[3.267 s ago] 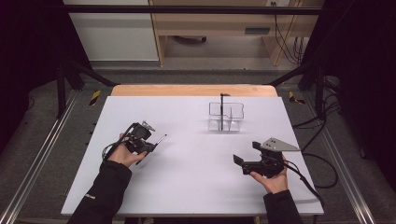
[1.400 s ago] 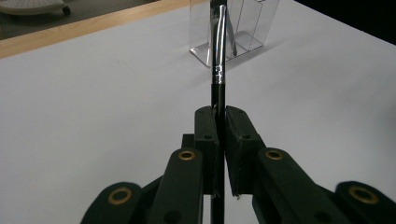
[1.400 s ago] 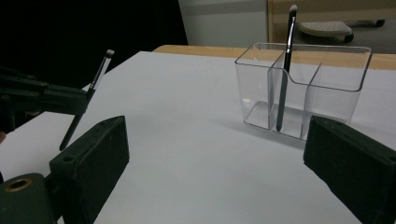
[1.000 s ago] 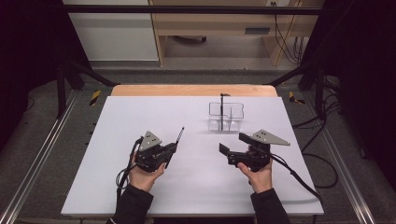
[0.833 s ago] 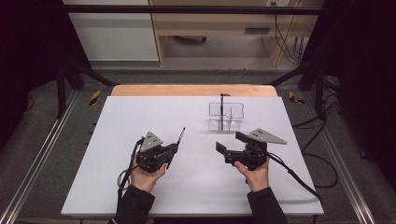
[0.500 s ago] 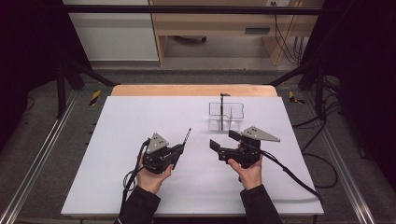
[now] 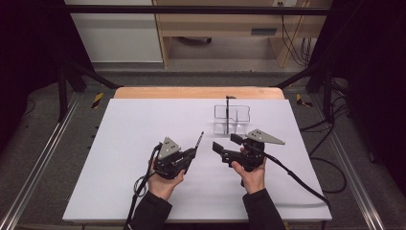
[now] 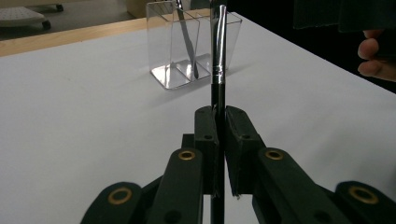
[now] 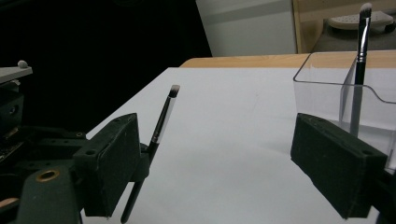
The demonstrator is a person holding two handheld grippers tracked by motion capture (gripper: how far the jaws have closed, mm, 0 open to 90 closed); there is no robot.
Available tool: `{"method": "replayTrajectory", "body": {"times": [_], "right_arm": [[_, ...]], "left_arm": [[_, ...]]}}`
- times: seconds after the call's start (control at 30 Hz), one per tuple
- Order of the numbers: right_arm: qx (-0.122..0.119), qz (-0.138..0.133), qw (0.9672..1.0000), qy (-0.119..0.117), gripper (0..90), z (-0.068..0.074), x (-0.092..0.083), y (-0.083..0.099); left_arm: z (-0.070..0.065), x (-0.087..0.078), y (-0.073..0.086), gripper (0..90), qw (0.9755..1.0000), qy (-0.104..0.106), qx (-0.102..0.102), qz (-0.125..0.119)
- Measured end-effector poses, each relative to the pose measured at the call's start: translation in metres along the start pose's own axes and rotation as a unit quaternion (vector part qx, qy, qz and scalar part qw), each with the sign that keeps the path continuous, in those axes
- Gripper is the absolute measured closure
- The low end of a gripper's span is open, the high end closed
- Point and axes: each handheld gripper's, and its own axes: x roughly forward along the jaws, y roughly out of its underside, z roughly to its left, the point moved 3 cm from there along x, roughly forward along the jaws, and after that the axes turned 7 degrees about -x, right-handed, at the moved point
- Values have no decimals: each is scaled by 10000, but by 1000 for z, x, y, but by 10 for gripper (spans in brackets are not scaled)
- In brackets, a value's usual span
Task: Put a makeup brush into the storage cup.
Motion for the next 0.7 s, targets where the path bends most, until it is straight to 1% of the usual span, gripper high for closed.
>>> {"method": "replayTrajectory", "body": {"times": [0.37, 0.7], "right_arm": [[105, -24, 9999, -48, 228, 3, 4, 1], [255, -58, 9996, -83, 293, 4, 8, 3]], "left_arm": [[-13, 8, -3, 833, 9999, 82, -22, -62], [-19, 12, -4, 833, 9999, 123, -11, -71]]}}
